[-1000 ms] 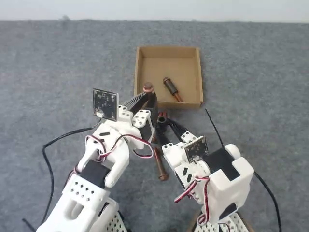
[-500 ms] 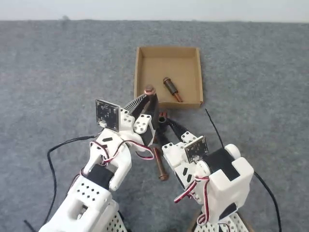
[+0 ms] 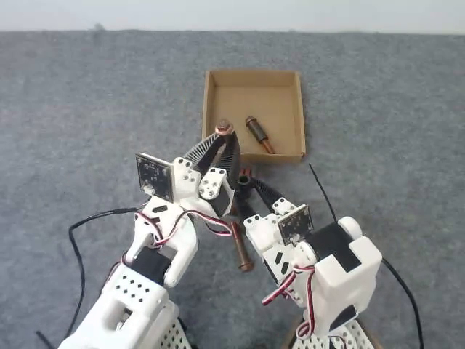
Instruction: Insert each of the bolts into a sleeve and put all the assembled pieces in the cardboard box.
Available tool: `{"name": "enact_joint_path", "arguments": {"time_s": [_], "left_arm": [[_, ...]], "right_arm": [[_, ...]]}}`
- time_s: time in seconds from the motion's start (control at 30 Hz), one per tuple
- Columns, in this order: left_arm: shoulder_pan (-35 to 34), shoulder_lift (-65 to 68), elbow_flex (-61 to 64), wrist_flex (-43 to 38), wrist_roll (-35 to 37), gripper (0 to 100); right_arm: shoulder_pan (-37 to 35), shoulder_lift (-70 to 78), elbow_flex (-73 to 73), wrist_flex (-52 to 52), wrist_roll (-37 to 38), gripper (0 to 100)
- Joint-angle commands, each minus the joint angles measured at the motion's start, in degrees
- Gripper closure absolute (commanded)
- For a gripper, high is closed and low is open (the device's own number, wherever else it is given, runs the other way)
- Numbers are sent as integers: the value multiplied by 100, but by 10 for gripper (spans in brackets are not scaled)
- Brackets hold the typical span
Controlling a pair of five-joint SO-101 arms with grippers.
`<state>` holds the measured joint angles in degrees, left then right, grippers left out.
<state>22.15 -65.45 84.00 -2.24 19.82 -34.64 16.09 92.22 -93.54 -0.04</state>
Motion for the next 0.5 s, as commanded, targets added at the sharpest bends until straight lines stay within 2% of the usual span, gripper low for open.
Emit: {"name": "enact_joint_path", "arguments": {"time_s": [0.0,0.1,0.33,0.47], "left_arm": [[211,-185,-110,-220,-70,988],[387,-35,-171,-255,-88,988],[378,1336,-391,-1169,-88,988],[378,1521,-356,-1407,-79,988]], "right_arm": [[57,-189,149,-31,-26,993],[57,-189,149,-31,-18,993],[66,-189,149,-31,-9,993],[154,-233,158,-31,-18,993]]}}
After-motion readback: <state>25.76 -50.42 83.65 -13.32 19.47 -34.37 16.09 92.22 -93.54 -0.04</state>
